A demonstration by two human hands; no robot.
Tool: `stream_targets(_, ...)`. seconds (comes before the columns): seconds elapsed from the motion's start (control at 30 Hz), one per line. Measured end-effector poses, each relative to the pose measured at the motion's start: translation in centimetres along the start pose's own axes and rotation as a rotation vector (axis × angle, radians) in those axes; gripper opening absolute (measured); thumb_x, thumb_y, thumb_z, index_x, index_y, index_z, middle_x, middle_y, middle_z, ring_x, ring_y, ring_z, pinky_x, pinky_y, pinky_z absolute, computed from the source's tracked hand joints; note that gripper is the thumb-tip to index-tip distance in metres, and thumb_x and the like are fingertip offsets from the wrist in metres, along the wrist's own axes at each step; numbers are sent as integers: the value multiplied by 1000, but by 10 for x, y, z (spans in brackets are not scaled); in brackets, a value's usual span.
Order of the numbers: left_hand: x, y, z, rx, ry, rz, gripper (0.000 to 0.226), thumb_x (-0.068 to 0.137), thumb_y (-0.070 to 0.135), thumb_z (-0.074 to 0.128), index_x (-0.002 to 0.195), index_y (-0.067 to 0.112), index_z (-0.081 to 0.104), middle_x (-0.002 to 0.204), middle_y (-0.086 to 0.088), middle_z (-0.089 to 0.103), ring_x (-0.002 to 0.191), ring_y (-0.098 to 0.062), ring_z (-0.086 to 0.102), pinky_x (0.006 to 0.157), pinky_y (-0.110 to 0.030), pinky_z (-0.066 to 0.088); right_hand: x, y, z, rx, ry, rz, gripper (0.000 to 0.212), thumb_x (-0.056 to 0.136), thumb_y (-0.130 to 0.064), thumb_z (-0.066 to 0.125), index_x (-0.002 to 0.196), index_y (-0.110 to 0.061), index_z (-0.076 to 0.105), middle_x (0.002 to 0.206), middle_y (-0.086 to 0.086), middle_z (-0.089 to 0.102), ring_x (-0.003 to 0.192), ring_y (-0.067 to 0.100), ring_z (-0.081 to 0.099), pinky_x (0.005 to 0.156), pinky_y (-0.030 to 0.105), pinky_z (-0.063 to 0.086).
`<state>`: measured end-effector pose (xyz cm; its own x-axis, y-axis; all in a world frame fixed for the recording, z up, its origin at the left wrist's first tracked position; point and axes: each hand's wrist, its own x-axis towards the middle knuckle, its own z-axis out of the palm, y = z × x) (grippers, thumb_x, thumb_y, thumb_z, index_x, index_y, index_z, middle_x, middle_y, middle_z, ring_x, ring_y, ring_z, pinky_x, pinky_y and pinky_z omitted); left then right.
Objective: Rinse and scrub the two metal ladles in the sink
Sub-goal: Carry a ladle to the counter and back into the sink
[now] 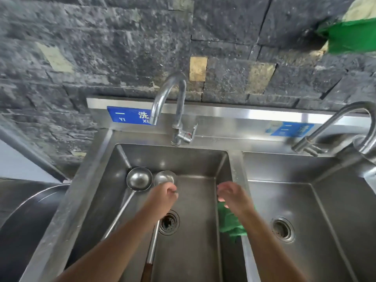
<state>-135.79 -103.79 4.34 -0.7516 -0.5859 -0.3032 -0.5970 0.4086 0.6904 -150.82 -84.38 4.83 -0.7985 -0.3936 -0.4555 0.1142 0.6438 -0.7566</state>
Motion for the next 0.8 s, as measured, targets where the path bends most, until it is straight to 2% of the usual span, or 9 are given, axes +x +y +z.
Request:
stream_targets(0.07,-3,-16,-29,6,80,0,20,87,28,66,106,24,71,93,4,74,89,-15,69,82,-30,54,-3,-22,41,44,-80,-17,11,75,-22,64,85,-22,69,86,1,75,89,30,73,80,47,58)
stream_targets(0.13,-5,-42,-57,-30,132,-37,25,88,29,66,112,25,68,97,4,75,92,-15,69,84,-29,53,-3,-44,88,77,-146,-26,7,82,-17,64,87,-23,67,84,2,74,85,31,74,76,46,59)
stream_targets(0.27,0,-100,-88,-102,120,-143,39,88,28,64,126,23,60,106,-2,74,101,-22,69,82,-30,51,4,-68,186,223,-284,114,10,92,-10,62,101,-10,59,83,9,66,64,22,65,56,27,48)
stream_targets(0.37,10,-148,-87,-114,28,-208,52,87,23,65,137,18,51,113,-6,71,104,-24,67,87,-33,52,18,-68,250,271,-369,254,5,93,-13,60,93,-17,58,69,2,62,51,15,59,47,20,44)
stream_targets(0.53,35,-213,-54,-60,-105,-364,54,87,23,64,136,21,40,118,-8,62,101,-25,63,75,-27,47,43,-43,323,330,-376,394,19,92,-17,67,107,-14,55,86,10,63,69,23,61,55,25,48)
stream_targets(0.6,45,-237,-36,-77,-136,-443,61,83,22,61,136,27,31,123,-10,58,105,-26,62,83,-35,54,54,-31,346,362,-376,474,7,94,-11,61,98,-12,56,80,9,59,63,20,56,52,22,43)
stream_targets(0.67,56,-261,-16,-30,-164,-508,67,84,20,55,141,30,20,137,-11,49,120,-29,56,98,-43,50,64,-21,363,361,-362,572,12,94,-9,54,84,-15,55,72,5,51,54,16,47,50,19,37)
stream_targets(0.73,64,-272,-3,-23,-133,-540,58,90,15,51,142,19,27,137,-12,50,123,-31,54,102,-41,47,74,-7,381,341,-367,563,7,93,-15,57,87,-17,59,80,4,59,62,18,56,57,24,45)
stream_targets(0.8,72,-277,4,-98,-77,-556,46,90,14,54,134,10,41,128,-13,57,116,-32,58,97,-35,49,81,3,397,325,-382,543,3,90,-17,59,90,-18,62,83,4,64,67,19,61,61,29,50)
